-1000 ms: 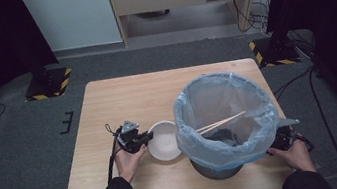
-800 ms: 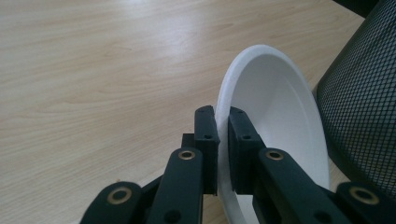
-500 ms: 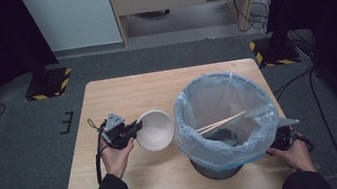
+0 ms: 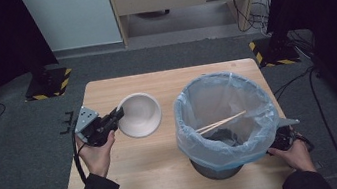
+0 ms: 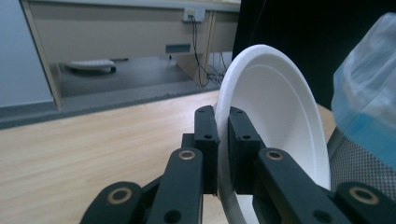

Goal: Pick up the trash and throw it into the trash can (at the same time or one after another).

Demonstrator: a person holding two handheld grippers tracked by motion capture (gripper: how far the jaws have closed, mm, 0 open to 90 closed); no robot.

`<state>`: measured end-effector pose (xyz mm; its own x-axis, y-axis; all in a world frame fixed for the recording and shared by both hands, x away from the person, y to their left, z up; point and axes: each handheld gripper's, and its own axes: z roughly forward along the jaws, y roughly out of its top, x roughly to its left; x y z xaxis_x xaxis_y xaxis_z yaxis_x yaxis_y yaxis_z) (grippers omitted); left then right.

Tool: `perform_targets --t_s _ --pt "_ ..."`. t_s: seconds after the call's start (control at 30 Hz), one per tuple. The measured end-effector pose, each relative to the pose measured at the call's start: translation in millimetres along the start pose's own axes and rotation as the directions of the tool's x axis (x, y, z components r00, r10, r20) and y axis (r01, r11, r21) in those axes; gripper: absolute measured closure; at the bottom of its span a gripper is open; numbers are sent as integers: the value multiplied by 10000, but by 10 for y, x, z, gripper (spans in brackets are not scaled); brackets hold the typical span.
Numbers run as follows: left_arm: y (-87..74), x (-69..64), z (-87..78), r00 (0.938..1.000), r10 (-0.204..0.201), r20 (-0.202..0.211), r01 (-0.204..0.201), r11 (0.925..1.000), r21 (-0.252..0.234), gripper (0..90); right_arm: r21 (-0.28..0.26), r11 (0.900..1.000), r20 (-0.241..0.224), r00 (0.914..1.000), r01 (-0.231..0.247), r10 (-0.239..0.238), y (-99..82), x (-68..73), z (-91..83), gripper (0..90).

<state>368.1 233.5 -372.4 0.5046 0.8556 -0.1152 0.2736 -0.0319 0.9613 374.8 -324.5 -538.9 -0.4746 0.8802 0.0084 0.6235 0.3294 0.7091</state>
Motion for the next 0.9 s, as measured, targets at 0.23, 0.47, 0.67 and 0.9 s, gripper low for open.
perform_targets --t_s 0.23,0.47,0.67,0.9 --pt "160 -70 -149 9999 145 78 -140 9975 -698 838 0 10000 3 10000 0 0 0 0 0 18" --pt "306 -164 -292 9991 222 364 -170 9904 -1372 838 3 10000 2 10000 -1 1 0 0 0 18" --pt "418 -260 -405 9974 303 653 -173 9815 -1909 838 2 10000 2 10000 -1 1 0 1 0 18" --pt "544 -365 -503 9946 524 899 -299 9714 -2355 838 8 10000 17 10000 -19 19 0 5 0 18"
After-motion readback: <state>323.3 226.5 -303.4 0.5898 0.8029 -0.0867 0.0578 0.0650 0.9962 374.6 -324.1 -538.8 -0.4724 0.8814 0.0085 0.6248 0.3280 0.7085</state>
